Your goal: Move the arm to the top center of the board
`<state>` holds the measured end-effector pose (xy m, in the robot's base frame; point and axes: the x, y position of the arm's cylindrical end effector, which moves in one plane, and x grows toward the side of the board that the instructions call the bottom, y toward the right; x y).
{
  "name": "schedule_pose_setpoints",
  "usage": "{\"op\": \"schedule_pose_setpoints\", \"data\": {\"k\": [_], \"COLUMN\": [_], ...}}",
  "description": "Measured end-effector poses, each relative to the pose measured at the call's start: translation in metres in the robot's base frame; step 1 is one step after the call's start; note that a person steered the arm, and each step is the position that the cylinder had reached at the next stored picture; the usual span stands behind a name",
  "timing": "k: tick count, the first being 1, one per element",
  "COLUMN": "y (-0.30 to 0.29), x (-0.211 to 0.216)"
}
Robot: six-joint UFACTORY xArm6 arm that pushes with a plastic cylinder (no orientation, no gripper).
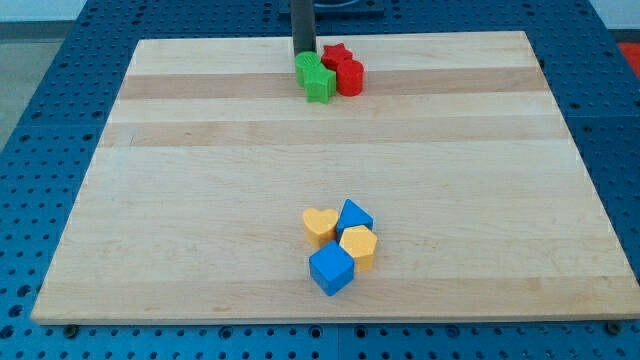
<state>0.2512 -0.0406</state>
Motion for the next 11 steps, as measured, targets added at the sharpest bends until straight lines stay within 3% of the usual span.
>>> {"op": "schedule_pose_setpoints", "data": {"k": [2, 4, 5, 8, 9, 10, 11], "y": [0.0, 0.0, -0.001, -0.016, -0.002, 0.072, 0.1], "x": [0.077, 0.099, 0.087, -0.059, -0.058, -0.036, -0.032]}}
